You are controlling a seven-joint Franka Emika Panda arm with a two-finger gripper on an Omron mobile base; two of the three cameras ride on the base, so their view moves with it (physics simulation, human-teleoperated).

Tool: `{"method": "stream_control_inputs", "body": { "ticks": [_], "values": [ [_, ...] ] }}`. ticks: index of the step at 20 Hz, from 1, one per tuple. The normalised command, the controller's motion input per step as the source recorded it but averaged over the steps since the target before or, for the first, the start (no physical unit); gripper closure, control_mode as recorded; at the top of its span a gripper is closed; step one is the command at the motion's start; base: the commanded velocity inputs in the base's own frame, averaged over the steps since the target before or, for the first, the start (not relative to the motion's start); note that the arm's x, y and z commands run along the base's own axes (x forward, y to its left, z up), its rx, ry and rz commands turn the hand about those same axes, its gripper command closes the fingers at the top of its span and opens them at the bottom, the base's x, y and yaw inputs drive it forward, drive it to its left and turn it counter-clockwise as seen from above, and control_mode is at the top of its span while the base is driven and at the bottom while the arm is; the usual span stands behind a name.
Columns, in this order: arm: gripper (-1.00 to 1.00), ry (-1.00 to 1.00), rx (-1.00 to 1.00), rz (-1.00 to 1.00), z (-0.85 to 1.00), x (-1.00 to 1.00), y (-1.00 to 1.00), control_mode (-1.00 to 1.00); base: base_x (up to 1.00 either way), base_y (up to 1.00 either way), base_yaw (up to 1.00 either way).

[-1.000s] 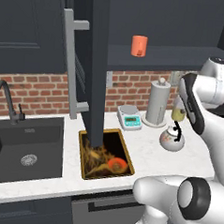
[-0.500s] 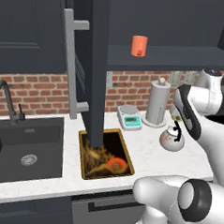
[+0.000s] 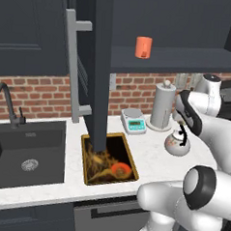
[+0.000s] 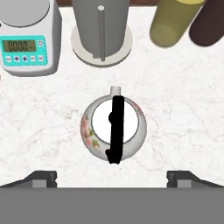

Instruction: Pick the kettle from the counter and place it on the tray. Then pick the mug from the cabinet and place it on the tray. Then close the cabinet doors.

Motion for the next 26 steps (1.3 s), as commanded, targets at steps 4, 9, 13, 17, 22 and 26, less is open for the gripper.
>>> {"method": "stream_control_inputs", "body": {
  "ticks": [4, 9, 13, 17, 22, 26],
  "values": [
    [-1.00, 0.01, 0.00, 0.00, -0.20, 0.18, -0.05, -1.00, 0.00, 0.00, 0.00],
    [-1.00, 0.00, 0.00, 0.00, -0.27, 0.10, 0.00, -1.00, 0.00, 0.00, 0.00],
    [-1.00, 0.00, 0.00, 0.00, -0.25, 0.07, 0.00, -1.00, 0.00, 0.00, 0.00],
    [-1.00, 0.00, 0.00, 0.00, -0.26, 0.07, -0.01, -1.00, 0.00, 0.00, 0.00],
    [-1.00, 0.00, 0.00, 0.00, -0.29, 0.07, 0.00, -1.00, 0.00, 0.00, 0.00],
    [-1.00, 0.00, 0.00, 0.00, -0.25, 0.07, -0.01, -1.00, 0.00, 0.00, 0.00]
  ]
}}
